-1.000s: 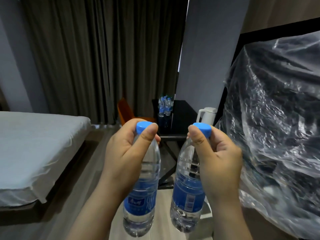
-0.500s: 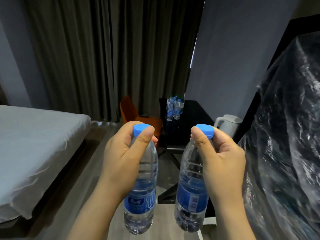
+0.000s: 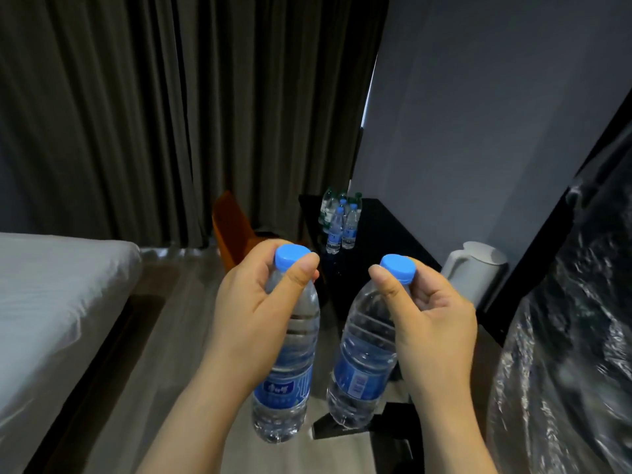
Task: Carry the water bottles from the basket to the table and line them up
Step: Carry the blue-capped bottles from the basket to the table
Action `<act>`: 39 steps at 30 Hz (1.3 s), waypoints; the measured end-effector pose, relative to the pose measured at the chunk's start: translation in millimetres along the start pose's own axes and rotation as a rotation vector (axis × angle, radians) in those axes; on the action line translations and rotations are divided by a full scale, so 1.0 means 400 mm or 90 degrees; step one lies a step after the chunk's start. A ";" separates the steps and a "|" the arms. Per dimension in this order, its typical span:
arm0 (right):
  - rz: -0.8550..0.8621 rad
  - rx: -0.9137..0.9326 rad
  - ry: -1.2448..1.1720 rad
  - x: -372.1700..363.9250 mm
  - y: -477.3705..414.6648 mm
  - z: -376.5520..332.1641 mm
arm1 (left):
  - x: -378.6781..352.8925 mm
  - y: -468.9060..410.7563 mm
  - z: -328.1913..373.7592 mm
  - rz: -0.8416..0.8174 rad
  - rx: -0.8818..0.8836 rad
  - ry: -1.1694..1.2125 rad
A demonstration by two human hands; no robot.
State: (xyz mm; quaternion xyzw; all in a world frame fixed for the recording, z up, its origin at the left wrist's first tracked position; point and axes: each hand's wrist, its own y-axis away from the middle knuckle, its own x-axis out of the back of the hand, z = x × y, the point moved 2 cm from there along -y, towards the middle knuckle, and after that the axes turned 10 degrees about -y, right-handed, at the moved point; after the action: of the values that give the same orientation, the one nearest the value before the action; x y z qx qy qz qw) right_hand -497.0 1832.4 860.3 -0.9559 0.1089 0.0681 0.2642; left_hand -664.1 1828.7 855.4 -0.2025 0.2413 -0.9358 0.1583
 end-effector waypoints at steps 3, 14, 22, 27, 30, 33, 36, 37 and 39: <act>-0.003 -0.018 0.016 -0.055 -0.062 0.064 | -0.006 -0.075 -0.075 -0.014 0.017 0.015; 0.006 -0.030 0.017 -0.168 -0.378 0.321 | -0.135 -0.424 -0.289 -0.030 0.015 -0.017; -0.004 -0.001 0.049 -0.211 -0.628 0.472 | -0.252 -0.663 -0.416 -0.085 0.024 -0.002; 0.029 -0.037 0.080 -0.248 -0.730 0.584 | -0.310 -0.791 -0.516 -0.124 0.064 0.019; 0.067 -0.049 0.097 -0.272 -0.789 0.656 | -0.352 -0.883 -0.591 -0.158 0.060 0.050; 0.086 -0.044 0.136 -0.309 -0.850 0.712 | -0.387 -0.977 -0.654 -0.213 0.037 0.069; 0.105 -0.034 0.180 -0.349 -0.917 0.756 | -0.418 -1.072 -0.710 -0.271 0.021 0.089; 0.113 -0.033 0.199 -0.358 -0.938 0.770 | -0.431 -1.102 -0.727 -0.288 0.015 0.092; 0.149 -0.035 0.227 -0.364 -0.968 0.798 | -0.459 -1.153 -0.760 -0.322 0.000 0.096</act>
State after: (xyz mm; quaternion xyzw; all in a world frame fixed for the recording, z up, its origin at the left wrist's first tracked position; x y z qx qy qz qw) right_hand -566.3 2347.5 805.8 -0.9405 0.2622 -0.0693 0.2046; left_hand -735.0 2403.1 794.0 -0.1864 0.1937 -0.9581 -0.0993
